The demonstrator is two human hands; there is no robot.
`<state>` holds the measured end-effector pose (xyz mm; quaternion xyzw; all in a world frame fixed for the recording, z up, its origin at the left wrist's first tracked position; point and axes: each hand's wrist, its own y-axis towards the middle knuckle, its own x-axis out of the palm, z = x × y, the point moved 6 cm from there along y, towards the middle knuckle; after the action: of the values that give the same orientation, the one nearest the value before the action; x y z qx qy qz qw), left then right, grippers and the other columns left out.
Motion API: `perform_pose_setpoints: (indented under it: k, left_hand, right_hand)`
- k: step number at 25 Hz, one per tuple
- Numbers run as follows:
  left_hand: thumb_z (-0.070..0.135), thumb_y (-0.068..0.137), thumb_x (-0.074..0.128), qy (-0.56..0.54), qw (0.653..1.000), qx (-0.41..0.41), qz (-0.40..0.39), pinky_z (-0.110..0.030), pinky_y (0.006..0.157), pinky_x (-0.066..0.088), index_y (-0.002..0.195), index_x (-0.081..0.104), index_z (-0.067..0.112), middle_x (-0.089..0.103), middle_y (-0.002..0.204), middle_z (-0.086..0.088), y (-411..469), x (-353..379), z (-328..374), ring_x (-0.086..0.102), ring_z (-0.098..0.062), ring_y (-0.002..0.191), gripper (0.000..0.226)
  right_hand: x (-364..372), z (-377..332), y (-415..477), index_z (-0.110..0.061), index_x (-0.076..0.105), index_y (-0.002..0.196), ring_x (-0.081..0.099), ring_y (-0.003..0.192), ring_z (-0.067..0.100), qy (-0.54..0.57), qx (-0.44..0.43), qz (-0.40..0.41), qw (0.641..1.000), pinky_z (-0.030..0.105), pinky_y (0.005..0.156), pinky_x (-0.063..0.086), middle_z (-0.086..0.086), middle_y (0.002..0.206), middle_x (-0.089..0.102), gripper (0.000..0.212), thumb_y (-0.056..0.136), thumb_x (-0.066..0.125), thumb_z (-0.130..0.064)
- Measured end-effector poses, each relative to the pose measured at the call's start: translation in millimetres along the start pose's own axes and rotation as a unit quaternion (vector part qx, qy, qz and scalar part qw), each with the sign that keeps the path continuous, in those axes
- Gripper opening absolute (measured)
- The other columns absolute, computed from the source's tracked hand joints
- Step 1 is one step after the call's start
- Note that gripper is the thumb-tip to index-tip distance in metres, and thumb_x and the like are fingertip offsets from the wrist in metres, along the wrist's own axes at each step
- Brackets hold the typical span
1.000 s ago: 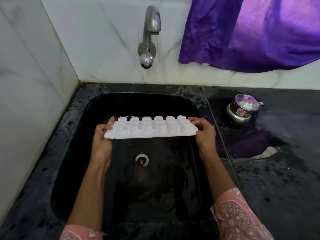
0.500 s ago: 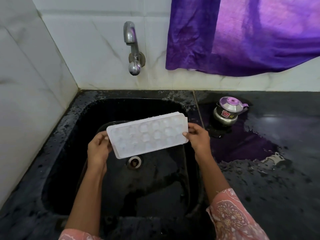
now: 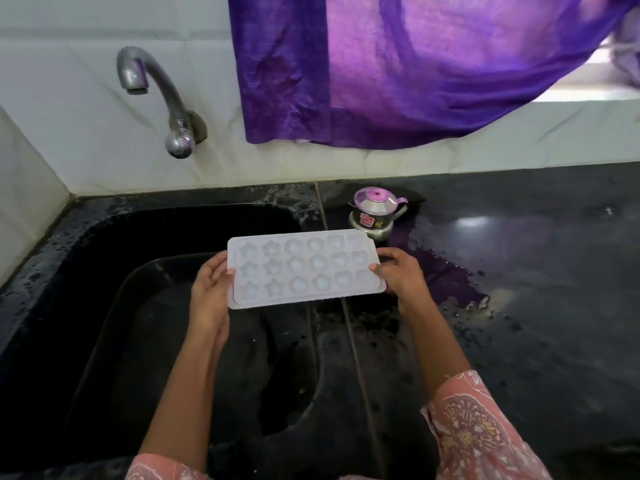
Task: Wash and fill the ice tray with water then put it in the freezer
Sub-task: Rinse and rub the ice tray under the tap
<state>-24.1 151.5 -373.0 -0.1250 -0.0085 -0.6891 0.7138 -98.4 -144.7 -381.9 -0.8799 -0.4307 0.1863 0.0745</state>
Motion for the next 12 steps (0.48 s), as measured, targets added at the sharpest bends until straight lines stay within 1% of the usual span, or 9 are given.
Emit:
perform_pose_setpoints:
  k: [2,5,8,10,12]
  left_hand:
    - [-0.001,0.096,0.041,-0.011,0.999,-0.012,-0.040,-0.017,0.069,0.054,0.129,0.046,0.006,0.056,0.123,-0.006,-5.6,26.1,-11.1,0.060,-0.011,0.094,0.034]
    - [-0.005,0.096,0.038,0.000,0.996,-0.031,-0.083,-0.021,0.075,0.052,0.128,0.046,0.011,0.056,0.121,-0.002,-13.6,55.9,-25.2,0.059,-0.013,0.101,0.037]
    - [-0.007,0.096,0.037,0.011,0.993,-0.046,-0.107,-0.021,0.077,0.050,0.128,0.046,0.011,0.057,0.119,0.000,-19.9,77.8,-37.6,0.056,-0.015,0.106,0.038]
    - [-0.006,0.096,0.037,0.023,0.992,-0.057,-0.114,-0.021,0.080,0.050,0.131,0.045,0.011,0.056,0.121,-0.001,-22.4,89.2,-44.1,0.056,-0.016,0.107,0.040]
    - [-0.005,0.096,0.038,0.031,0.990,-0.065,-0.120,-0.021,0.080,0.051,0.133,0.044,0.010,0.056,0.122,-0.002,-24.1,99.0,-50.4,0.055,-0.017,0.111,0.041]
  right_hand:
    - [-25.2,5.5,12.5,-0.021,0.061,0.093,0.063,0.090,0.028,-0.013,0.017,0.013,1.000,0.039,0.076,0.055,0.011,0.103,0.065,0.022,0.080,0.065,-0.004]
    - [-57.0,15.3,27.5,-0.019,0.061,0.094,0.061,0.090,0.030,-0.040,0.044,0.021,0.998,0.032,0.062,0.051,0.016,0.109,0.063,0.022,0.080,0.066,-0.002]
    - [-78.5,28.8,38.9,-0.013,0.060,0.097,0.061,0.096,0.034,-0.060,0.081,0.012,0.995,0.036,0.064,0.053,0.019,0.112,0.061,0.021,0.081,0.064,0.000]
    - [-90.2,34.4,43.5,-0.009,0.060,0.099,0.060,0.098,0.034,-0.069,0.102,0.011,0.992,0.034,0.060,0.052,0.021,0.114,0.061,0.020,0.082,0.063,0.002]
    - [-100.6,36.8,47.5,-0.010,0.058,0.097,0.059,0.098,0.033,-0.078,0.117,0.009,0.990,0.032,0.056,0.050,0.020,0.115,0.060,0.020,0.083,0.063,0.003]
